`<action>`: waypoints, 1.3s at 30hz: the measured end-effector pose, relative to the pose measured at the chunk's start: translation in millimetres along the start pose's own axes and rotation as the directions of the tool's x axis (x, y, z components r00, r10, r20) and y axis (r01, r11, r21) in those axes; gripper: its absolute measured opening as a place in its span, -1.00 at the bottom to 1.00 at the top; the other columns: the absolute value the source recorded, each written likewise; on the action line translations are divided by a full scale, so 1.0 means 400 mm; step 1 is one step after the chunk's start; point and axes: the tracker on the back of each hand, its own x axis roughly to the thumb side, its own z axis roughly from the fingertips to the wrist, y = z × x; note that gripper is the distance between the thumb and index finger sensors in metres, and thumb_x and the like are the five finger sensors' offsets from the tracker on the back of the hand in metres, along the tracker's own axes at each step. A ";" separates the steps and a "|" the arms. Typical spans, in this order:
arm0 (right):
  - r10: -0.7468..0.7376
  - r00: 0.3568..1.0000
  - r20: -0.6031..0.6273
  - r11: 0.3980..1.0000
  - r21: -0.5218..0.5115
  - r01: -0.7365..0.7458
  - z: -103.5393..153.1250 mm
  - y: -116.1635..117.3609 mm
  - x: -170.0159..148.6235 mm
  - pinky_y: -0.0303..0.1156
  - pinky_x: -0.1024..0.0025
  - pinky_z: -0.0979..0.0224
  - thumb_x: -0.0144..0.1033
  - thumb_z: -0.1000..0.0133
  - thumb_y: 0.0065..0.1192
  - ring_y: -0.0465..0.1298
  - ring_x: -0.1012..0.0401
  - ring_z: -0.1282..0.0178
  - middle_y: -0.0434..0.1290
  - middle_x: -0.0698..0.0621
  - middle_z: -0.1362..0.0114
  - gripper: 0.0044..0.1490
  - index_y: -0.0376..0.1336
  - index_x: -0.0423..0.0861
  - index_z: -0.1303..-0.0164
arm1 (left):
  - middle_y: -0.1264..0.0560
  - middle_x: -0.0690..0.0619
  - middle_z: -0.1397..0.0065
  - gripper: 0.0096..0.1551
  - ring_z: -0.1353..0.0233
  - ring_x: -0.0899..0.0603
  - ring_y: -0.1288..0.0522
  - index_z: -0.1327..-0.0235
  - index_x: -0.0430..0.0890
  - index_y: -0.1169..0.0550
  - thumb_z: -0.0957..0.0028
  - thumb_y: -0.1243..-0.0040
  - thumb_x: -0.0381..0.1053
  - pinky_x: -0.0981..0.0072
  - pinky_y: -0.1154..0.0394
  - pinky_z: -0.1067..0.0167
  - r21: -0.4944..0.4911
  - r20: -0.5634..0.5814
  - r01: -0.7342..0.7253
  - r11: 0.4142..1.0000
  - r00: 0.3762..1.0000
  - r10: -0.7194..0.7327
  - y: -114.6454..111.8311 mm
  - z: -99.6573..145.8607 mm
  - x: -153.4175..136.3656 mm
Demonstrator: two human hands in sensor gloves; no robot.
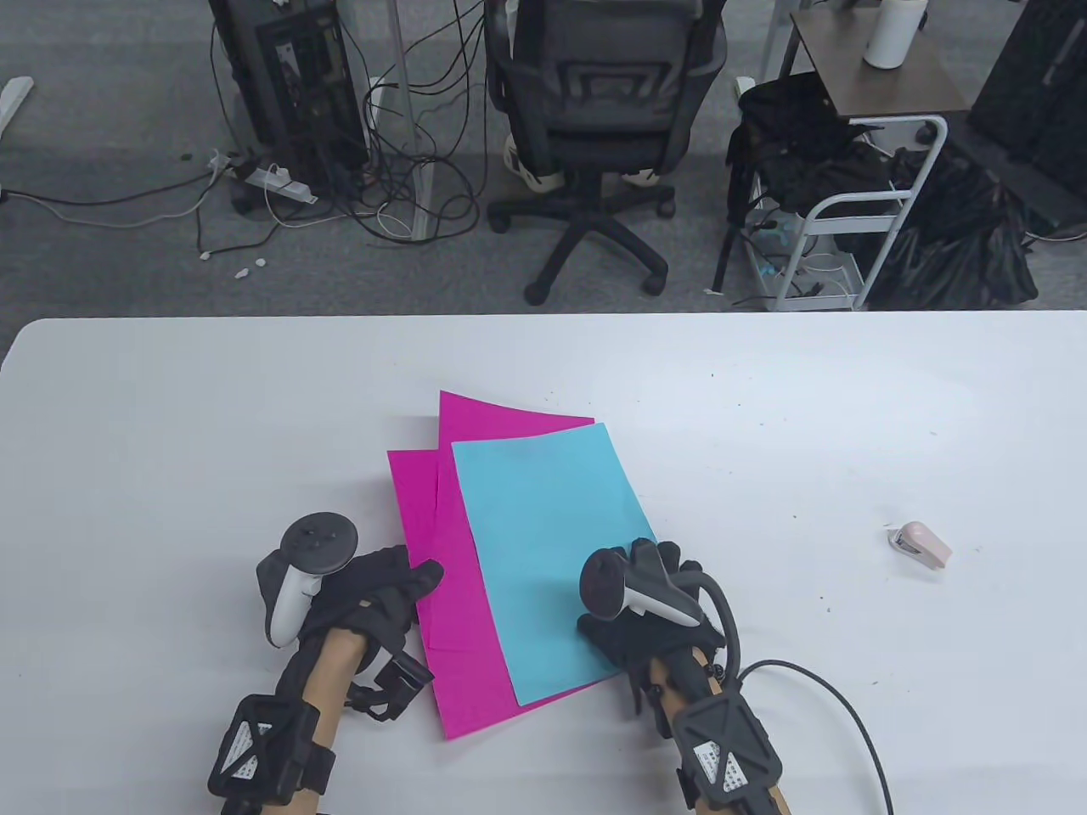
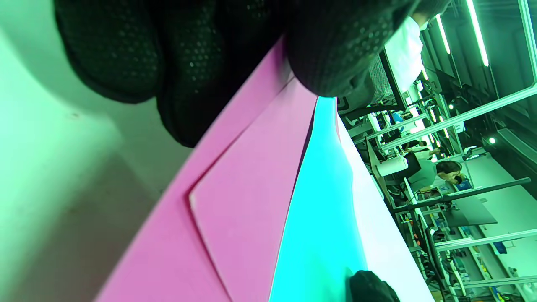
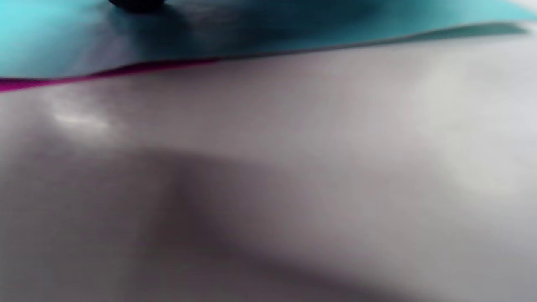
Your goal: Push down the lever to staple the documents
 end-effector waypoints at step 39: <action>-0.360 0.902 0.238 0.769 -0.472 0.431 0.120 -0.075 -0.096 0.06 -0.50 -0.47 0.12 -0.21 -0.15 0.03 -0.54 -0.55 -0.15 -0.61 -0.61 0.21 -0.41 -0.52 -0.59 | -0.76 -0.03 -0.14 -0.61 -0.07 -0.16 -0.77 -0.23 -0.14 -0.61 -0.20 -0.32 -0.05 -0.21 -0.65 -0.09 0.314 0.278 -0.156 0.936 0.958 0.066 0.053 0.083 0.004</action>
